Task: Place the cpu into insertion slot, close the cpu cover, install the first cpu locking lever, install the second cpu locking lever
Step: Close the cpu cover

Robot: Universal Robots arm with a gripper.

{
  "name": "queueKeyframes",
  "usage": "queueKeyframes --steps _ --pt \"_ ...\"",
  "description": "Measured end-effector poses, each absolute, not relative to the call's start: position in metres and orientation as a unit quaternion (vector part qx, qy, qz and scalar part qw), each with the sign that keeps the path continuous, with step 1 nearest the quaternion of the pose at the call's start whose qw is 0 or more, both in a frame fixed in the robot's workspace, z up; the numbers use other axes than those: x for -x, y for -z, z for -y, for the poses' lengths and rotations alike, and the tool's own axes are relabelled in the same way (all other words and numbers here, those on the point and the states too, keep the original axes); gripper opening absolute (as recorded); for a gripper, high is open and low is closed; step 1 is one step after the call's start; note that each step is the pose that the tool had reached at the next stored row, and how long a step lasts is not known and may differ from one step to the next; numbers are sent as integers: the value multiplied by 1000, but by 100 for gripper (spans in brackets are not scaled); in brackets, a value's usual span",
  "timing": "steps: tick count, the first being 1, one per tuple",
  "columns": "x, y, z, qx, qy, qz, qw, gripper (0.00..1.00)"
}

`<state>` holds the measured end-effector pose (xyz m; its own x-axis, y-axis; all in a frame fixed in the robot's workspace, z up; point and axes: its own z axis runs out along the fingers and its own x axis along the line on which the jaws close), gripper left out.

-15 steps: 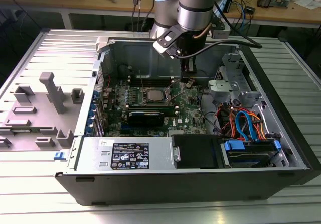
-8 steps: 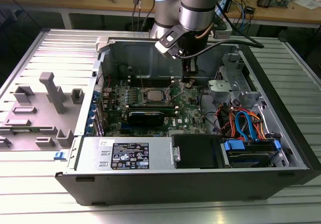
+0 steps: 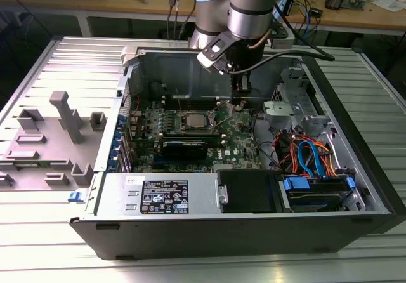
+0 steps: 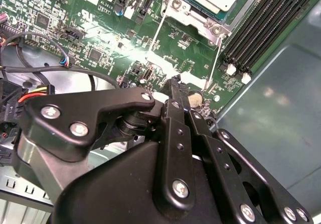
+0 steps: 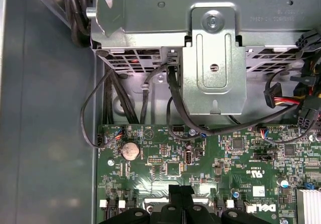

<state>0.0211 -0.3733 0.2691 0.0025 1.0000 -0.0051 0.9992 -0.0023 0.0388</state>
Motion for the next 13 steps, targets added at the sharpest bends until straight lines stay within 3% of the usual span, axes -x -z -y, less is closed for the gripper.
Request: queueKeyframes --steps 13 --pt "-29 -267 373 -708 -12 -706 15 11"
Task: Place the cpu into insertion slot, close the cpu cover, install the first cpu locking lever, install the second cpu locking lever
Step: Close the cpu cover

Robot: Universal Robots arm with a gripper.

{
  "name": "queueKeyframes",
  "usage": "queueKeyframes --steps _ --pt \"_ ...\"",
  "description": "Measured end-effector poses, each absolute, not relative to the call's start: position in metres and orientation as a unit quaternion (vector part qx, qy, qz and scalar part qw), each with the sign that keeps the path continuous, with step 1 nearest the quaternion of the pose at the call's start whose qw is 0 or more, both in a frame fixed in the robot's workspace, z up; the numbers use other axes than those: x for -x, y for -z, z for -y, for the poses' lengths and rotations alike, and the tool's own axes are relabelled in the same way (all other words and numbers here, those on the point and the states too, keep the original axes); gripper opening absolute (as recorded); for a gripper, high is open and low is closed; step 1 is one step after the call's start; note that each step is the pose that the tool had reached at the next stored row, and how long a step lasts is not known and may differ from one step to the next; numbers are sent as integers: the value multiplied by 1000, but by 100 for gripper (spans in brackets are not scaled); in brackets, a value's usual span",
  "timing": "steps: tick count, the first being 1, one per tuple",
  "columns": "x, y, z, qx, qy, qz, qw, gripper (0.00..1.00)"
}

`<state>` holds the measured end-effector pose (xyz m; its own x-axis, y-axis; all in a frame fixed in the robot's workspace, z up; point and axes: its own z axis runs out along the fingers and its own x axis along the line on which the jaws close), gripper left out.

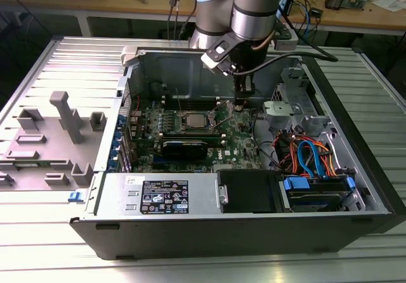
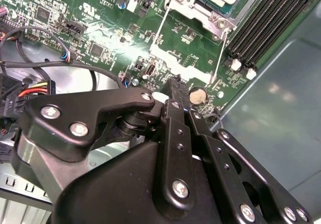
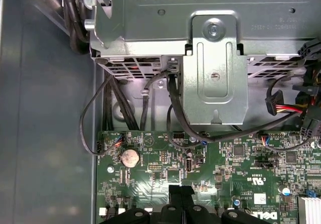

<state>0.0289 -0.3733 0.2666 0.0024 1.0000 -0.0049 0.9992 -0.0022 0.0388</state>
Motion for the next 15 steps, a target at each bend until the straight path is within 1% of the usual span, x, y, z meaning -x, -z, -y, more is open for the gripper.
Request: queueKeyframes --steps 15 --pt "-36 -259 373 -708 -12 -706 15 11"
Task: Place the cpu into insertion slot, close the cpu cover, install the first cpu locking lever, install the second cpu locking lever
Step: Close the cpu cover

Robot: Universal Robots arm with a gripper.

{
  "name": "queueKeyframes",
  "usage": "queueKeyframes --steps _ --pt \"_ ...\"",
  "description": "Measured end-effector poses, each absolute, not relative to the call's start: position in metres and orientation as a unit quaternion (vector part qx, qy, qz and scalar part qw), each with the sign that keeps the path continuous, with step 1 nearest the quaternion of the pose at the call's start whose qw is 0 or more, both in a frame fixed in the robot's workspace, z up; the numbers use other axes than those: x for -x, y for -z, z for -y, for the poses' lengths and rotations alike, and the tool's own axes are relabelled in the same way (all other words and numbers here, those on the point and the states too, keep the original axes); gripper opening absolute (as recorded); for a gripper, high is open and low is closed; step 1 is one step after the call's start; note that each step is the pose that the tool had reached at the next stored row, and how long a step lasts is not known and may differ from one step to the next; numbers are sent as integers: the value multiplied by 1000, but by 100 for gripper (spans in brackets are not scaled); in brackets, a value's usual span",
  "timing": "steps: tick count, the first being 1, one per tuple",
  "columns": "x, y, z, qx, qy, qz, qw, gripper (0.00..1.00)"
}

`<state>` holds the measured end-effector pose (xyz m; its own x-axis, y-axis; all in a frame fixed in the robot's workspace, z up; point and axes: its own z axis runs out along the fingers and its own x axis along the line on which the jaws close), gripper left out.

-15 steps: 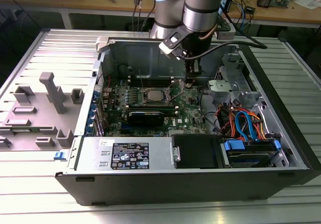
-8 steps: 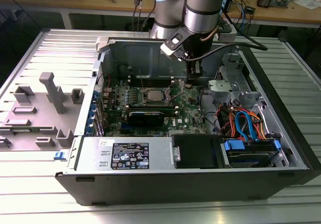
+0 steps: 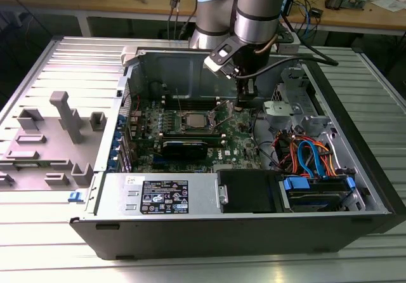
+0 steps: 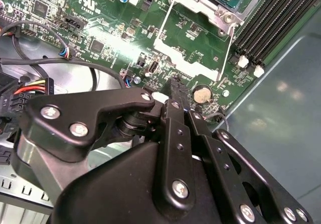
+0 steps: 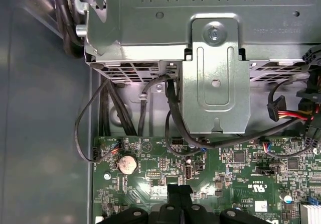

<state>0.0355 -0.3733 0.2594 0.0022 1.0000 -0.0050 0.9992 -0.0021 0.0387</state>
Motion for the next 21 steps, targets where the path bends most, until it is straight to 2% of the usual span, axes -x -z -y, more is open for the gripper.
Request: queueKeyframes --steps 21 --pt "-29 -248 373 -702 -12 -712 15 11"
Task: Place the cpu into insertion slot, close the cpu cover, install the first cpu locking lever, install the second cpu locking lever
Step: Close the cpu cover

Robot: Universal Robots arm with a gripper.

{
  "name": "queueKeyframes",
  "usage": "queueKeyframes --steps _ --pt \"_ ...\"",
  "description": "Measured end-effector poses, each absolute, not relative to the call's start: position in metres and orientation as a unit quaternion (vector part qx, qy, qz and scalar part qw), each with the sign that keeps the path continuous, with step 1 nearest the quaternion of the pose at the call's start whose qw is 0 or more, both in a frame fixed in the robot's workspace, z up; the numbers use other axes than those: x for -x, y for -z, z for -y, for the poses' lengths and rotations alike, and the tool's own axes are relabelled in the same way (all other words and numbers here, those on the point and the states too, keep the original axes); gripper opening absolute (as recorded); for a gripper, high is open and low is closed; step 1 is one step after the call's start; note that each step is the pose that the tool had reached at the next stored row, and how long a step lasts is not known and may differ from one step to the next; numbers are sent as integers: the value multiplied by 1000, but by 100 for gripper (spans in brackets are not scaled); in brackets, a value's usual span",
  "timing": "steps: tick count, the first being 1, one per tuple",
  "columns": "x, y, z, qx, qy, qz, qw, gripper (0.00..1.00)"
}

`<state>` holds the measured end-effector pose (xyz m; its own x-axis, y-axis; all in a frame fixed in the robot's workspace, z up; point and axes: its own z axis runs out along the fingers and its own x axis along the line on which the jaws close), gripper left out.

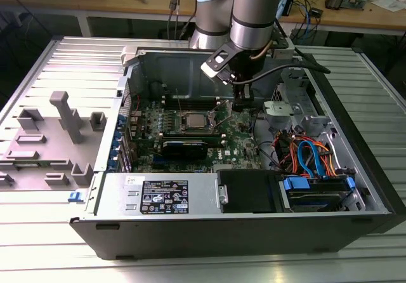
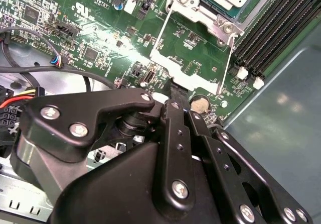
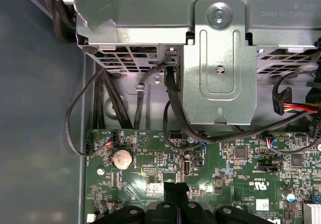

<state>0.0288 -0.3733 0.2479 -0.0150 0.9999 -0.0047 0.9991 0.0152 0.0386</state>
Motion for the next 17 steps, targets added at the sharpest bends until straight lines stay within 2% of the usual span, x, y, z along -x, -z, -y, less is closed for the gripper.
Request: queueKeyframes --steps 17 --pt "-21 -248 373 -702 -12 -712 15 11"
